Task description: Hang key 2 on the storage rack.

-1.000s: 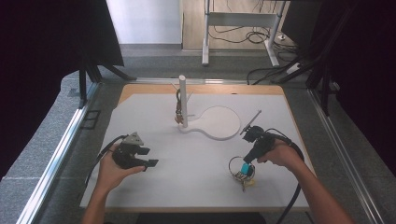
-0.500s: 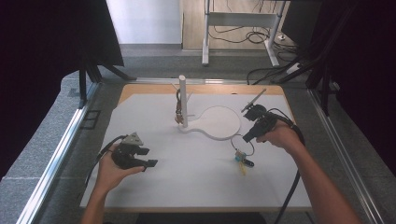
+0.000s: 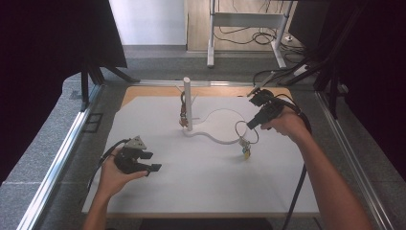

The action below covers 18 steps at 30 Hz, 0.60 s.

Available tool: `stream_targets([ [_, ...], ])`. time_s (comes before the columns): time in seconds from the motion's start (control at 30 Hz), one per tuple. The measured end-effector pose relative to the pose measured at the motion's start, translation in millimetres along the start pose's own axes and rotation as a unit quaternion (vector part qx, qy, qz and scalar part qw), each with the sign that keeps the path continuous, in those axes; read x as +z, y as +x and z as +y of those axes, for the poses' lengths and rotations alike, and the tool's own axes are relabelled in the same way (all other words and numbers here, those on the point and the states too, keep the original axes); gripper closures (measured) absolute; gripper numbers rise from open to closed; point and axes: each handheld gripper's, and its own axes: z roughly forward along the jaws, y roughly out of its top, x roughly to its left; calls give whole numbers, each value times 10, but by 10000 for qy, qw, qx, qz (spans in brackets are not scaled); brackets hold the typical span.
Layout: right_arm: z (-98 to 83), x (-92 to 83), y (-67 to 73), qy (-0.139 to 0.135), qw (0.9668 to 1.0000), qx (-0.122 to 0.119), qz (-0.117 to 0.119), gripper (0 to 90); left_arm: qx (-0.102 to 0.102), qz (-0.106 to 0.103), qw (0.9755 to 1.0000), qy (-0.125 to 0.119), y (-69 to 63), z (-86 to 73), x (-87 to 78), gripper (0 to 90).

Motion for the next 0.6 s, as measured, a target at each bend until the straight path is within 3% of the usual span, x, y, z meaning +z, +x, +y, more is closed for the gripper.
stream_targets([
  [0.6, 356, -65, 32, -169, 9998, -94, -3, 866, -2, 10, 10000, -58, 14, -9, -32, 398],
])
